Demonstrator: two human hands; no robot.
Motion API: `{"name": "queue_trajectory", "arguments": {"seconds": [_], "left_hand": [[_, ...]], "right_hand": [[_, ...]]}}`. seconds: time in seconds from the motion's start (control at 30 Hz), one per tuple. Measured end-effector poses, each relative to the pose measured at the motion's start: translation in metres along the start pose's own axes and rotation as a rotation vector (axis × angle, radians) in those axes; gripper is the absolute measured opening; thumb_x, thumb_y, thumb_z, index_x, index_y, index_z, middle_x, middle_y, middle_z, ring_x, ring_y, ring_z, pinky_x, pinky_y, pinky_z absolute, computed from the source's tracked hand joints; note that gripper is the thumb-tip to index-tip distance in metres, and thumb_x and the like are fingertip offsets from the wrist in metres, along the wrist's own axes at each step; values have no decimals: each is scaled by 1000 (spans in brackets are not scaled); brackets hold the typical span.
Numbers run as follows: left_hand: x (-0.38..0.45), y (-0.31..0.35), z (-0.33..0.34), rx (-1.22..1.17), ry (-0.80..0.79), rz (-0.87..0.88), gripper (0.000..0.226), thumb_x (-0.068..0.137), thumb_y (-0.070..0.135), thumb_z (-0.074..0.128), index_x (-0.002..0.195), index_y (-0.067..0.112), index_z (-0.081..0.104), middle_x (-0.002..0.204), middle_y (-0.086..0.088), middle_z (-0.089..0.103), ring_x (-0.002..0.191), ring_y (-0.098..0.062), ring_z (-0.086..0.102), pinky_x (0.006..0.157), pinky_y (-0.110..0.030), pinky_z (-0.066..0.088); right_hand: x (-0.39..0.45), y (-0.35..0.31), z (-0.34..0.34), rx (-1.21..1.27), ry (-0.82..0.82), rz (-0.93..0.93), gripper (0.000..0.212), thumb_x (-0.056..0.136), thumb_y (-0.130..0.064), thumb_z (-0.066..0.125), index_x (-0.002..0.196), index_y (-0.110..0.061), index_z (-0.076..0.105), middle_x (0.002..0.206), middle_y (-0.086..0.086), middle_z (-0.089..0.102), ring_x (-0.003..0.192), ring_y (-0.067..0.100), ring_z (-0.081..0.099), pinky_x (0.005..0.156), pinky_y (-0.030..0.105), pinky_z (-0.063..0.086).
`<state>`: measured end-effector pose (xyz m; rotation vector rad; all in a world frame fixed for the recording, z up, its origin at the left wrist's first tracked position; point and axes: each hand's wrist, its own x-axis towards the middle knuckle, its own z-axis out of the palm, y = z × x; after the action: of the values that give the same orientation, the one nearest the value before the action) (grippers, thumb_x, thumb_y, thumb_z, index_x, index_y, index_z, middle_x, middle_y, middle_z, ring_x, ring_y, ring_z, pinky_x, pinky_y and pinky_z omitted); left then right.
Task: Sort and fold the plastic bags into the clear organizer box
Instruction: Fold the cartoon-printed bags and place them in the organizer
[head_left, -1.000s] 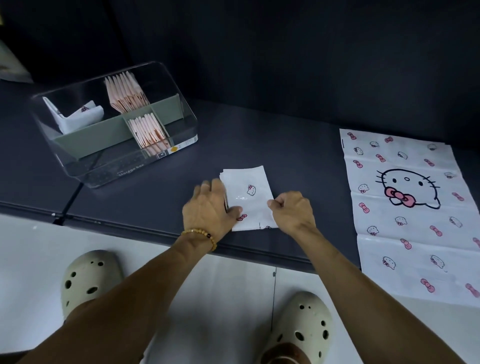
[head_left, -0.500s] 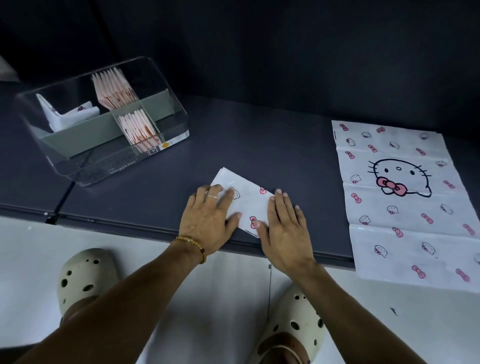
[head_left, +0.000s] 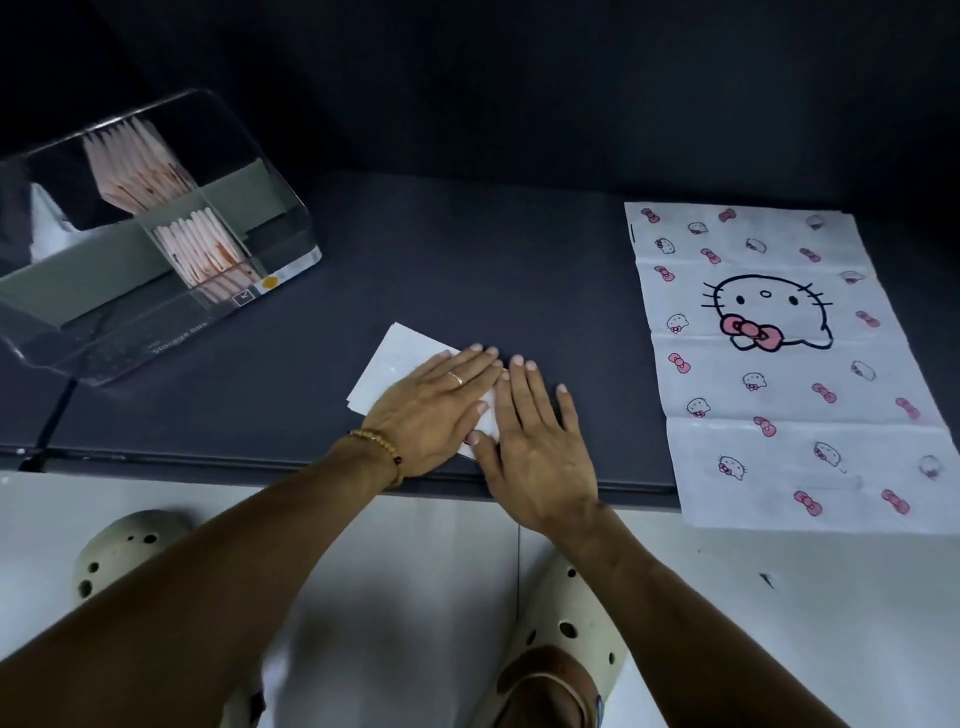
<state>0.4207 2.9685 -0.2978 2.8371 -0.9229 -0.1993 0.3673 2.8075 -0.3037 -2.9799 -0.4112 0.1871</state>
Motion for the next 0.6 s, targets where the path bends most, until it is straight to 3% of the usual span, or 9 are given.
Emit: {"name": "queue_trajectory", "arguments": {"seconds": [0.13, 0.37, 0.43, 0.5, 0.6], "left_hand": [[-11, -21, 0, 43, 5, -24, 58, 100, 41, 20, 151, 17, 8, 159, 4, 3, 145, -8, -2, 115, -24, -9], [-46, -75, -9, 76, -69, -232, 66, 94, 56, 11, 151, 25, -5, 159, 9, -6, 146, -10, -7, 117, -33, -5], [-50, -69, -15, 102, -58, -302, 66, 95, 54, 18, 152, 23, 5, 160, 5, 2, 146, -15, -3, 118, -40, -1], [-53, -48, -24, 131, 45, -327, 58, 95, 42, 42, 147, 17, 31, 155, -6, 24, 145, -25, 14, 116, -46, 13], [-64, -11, -26, 161, 268, -282, 38, 79, 22, 66, 116, 16, 64, 121, -11, 58, 116, -34, 50, 93, -46, 41]], "right_hand": [[0, -1, -3, 4, 39, 15, 72, 98, -52, 15, 150, -3, 23, 159, 14, 16, 148, 25, 12, 118, 47, 10], [2, 0, -3, -20, 41, -4, 71, 99, -54, 17, 151, -6, 22, 160, 10, 15, 148, 23, 12, 117, 44, 6], [2, 3, -6, 12, 26, -22, 69, 99, -53, 22, 151, -7, 22, 160, 9, 15, 148, 23, 10, 118, 43, 5], [0, 4, -12, 3, 2, -40, 66, 99, -51, 25, 149, -8, 25, 159, 9, 19, 148, 24, 12, 118, 43, 8], [-12, -1, -26, -98, 27, -132, 59, 96, -48, 29, 132, -6, 50, 139, 13, 48, 134, 28, 37, 112, 44, 27]]}}
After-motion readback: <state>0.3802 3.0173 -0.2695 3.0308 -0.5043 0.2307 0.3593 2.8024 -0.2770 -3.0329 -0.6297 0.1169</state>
